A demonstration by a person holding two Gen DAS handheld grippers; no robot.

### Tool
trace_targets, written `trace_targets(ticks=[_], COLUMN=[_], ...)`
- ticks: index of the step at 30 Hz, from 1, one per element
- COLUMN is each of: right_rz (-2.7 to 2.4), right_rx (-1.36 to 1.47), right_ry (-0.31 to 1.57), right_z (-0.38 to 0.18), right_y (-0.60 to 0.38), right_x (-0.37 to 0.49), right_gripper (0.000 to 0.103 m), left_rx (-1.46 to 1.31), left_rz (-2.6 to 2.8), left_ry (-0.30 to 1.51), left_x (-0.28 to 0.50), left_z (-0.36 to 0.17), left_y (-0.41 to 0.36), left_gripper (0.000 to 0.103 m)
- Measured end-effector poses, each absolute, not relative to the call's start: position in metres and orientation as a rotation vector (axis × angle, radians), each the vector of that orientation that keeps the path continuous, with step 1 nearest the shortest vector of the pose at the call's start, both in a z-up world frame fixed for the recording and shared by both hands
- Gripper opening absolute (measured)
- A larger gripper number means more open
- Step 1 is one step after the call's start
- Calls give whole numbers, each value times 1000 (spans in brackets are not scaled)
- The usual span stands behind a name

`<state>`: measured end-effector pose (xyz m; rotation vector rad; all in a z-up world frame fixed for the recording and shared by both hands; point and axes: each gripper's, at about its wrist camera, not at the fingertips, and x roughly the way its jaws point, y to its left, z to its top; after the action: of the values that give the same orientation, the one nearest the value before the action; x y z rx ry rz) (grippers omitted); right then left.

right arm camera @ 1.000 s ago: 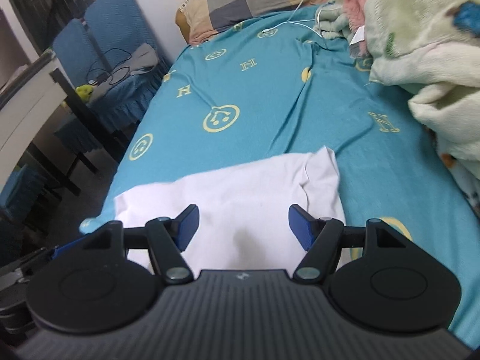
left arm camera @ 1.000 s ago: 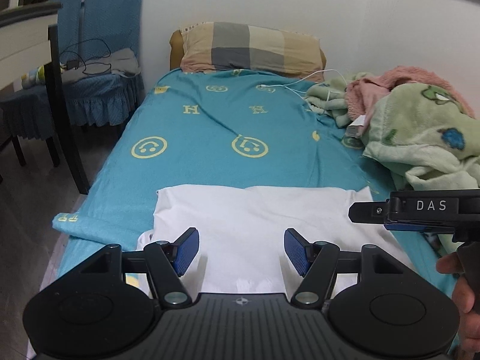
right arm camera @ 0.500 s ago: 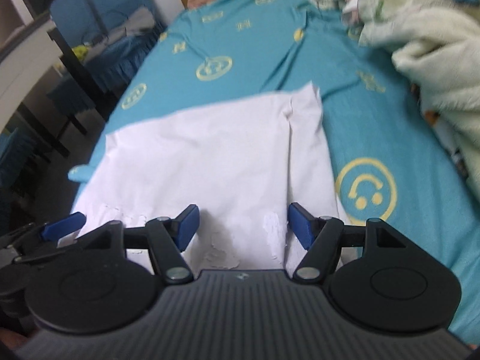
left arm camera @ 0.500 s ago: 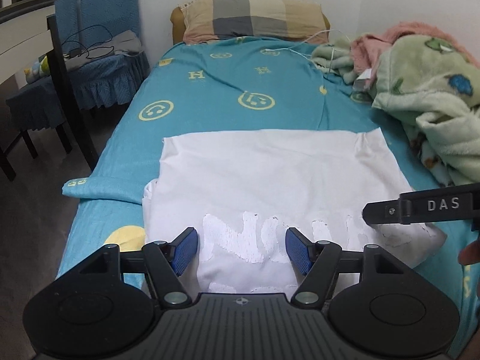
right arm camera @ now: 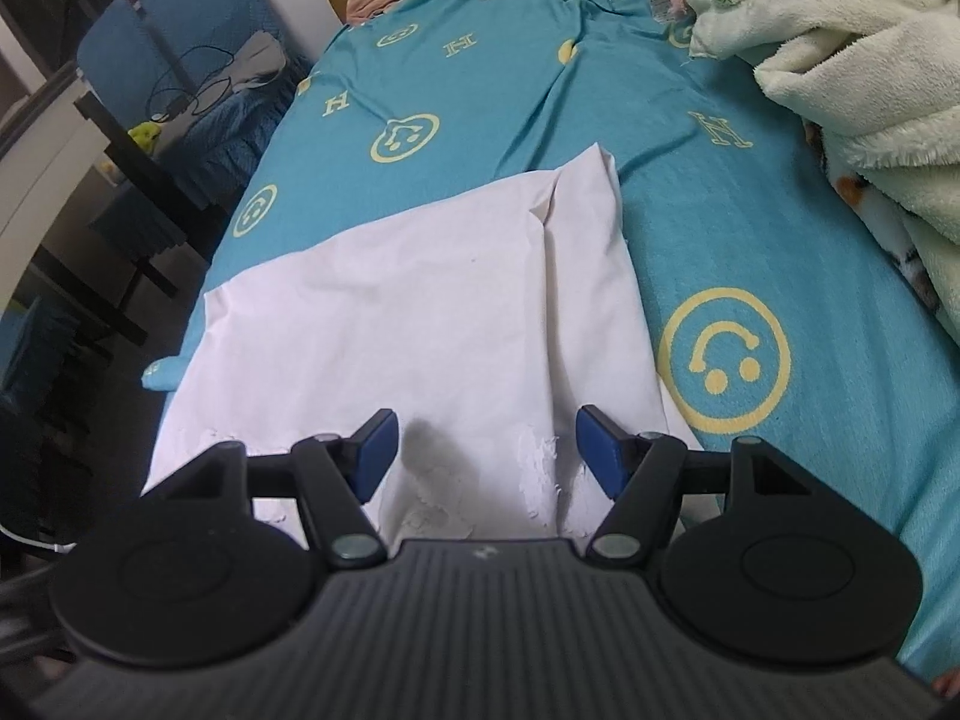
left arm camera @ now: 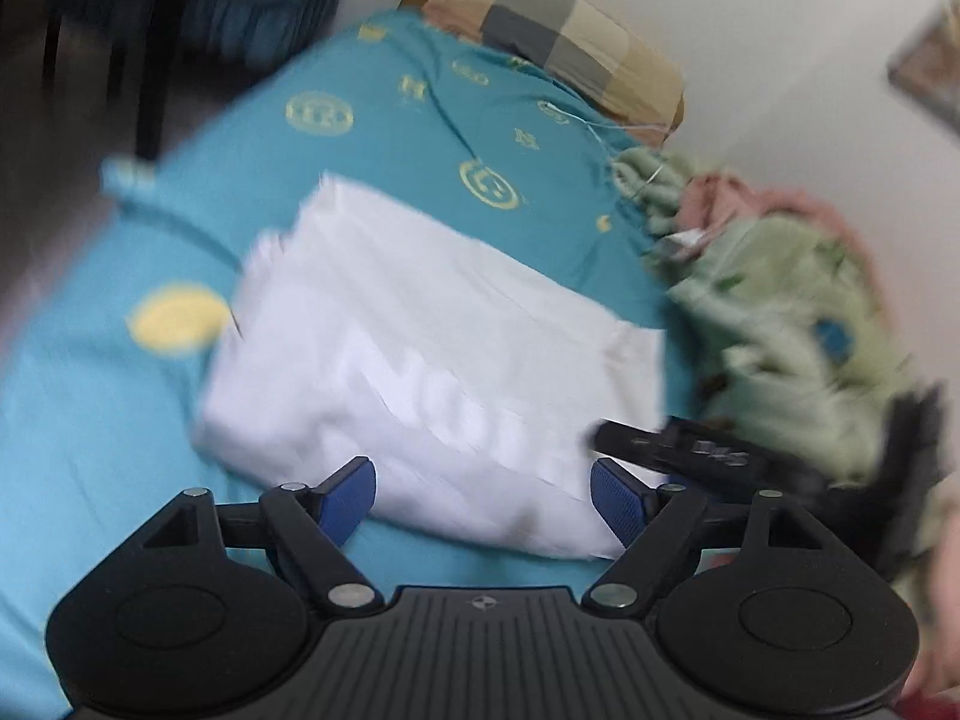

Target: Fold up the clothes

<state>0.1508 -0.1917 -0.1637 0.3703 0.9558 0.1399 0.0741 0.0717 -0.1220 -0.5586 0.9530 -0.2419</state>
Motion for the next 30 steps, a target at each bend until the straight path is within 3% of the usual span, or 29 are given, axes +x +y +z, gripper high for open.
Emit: trace_targets(ticks=[9, 18, 24, 30], right_rz=[131, 142, 376, 524], right_rx=[434, 548, 888, 1235], right_ry=[963, 945, 863, 1037], right_z=[-163, -159, -138, -168], right_y=[-199, -209, -218, -201], right_x=[151, 151, 139, 126], right_gripper=[68, 69, 70, 70], left_rx=[-957, -1142, -1162, -1173], left_rz=[-137, 4, -78, -152], left_ry=[1092, 960, 854, 784], left_x=[84, 93, 95, 96], left_z=[-186, -207, -189, -172], left_y=[100, 133, 132, 128], left_gripper=[82, 70, 68, 69])
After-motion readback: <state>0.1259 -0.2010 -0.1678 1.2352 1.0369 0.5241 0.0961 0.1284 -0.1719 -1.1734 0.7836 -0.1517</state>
